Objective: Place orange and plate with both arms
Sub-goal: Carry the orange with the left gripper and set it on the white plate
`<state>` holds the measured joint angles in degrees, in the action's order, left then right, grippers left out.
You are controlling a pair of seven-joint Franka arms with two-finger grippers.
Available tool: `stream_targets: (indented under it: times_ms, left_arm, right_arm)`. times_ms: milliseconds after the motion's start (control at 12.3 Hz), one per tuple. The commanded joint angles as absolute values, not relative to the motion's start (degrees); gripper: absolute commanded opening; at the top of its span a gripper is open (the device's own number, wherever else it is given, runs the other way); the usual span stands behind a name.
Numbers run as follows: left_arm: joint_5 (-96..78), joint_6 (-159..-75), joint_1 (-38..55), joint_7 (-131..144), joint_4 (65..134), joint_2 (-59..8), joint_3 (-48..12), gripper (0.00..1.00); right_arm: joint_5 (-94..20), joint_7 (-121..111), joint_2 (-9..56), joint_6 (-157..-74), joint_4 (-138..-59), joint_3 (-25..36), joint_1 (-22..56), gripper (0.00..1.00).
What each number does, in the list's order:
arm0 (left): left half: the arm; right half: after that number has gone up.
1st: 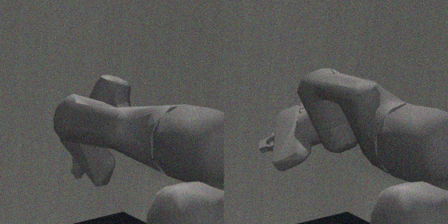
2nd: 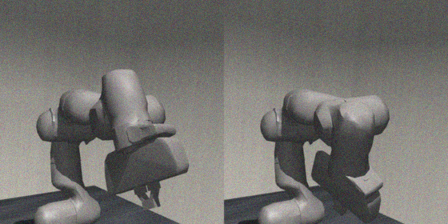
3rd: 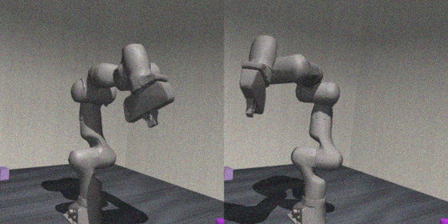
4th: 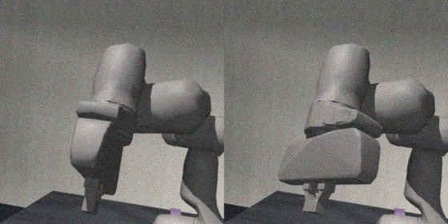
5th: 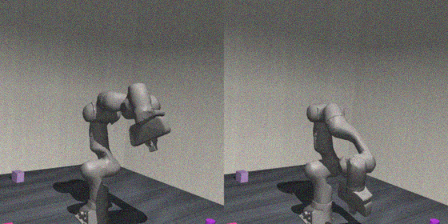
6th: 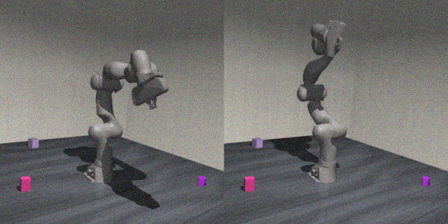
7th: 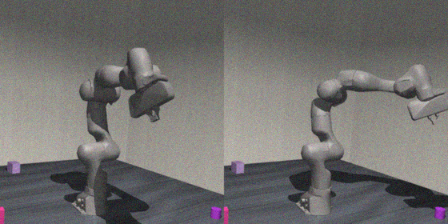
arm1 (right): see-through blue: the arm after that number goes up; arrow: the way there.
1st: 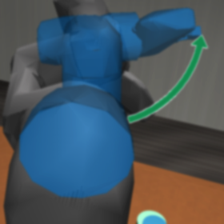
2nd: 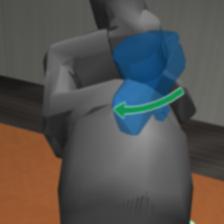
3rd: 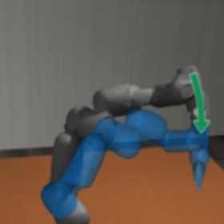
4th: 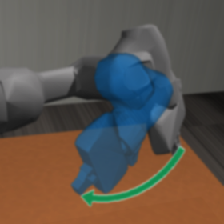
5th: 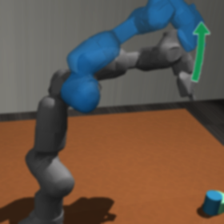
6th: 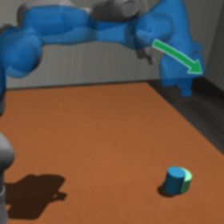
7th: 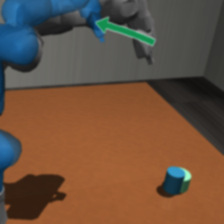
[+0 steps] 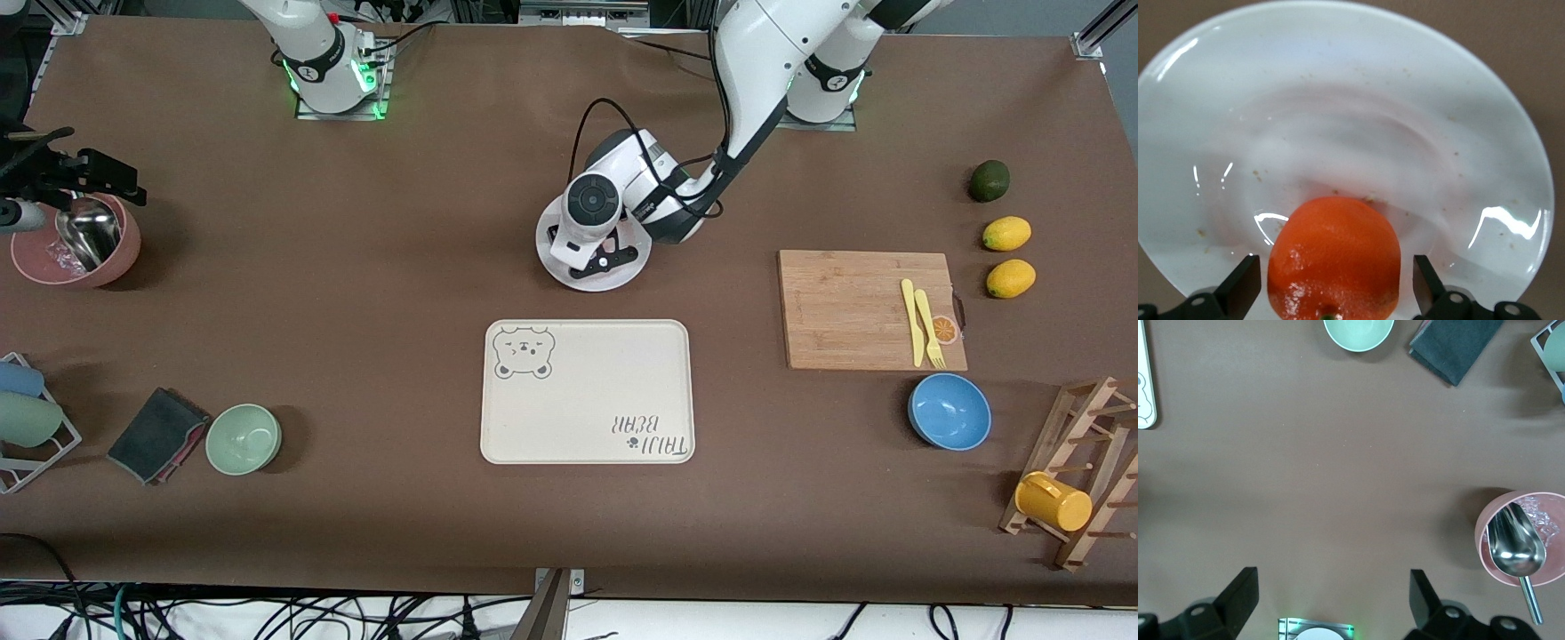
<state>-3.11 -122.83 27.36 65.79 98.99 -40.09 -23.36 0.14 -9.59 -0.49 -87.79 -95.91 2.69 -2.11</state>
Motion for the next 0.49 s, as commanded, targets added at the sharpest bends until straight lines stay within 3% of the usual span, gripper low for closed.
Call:
stream_targets:
  times_ms: [0, 162, 406]
  left_arm:
    - [-2.02, -112.82, 25.41, 65.74, 93.72, -37.89, -22.77, 1.0]
    - [-1.85, -100.96, 21.47, 65.13, 85.3, -37.62, -22.76, 1.0]
    - [0.08, -94.85, 11.28, 58.83, 80.51, -35.96, -22.85, 1.0]
  right_arm:
    - [-0.79, -10.02, -0.09, -86.75, -94.75, 2.2, -2.99, 1.0]
    - [-0.79, -10.02, -0.09, -86.75, -94.75, 2.2, -2.99, 1.0]
    - [-0.79, -10.02, -0.09, -86.75, -94.75, 2.2, -3.08, 1.0]
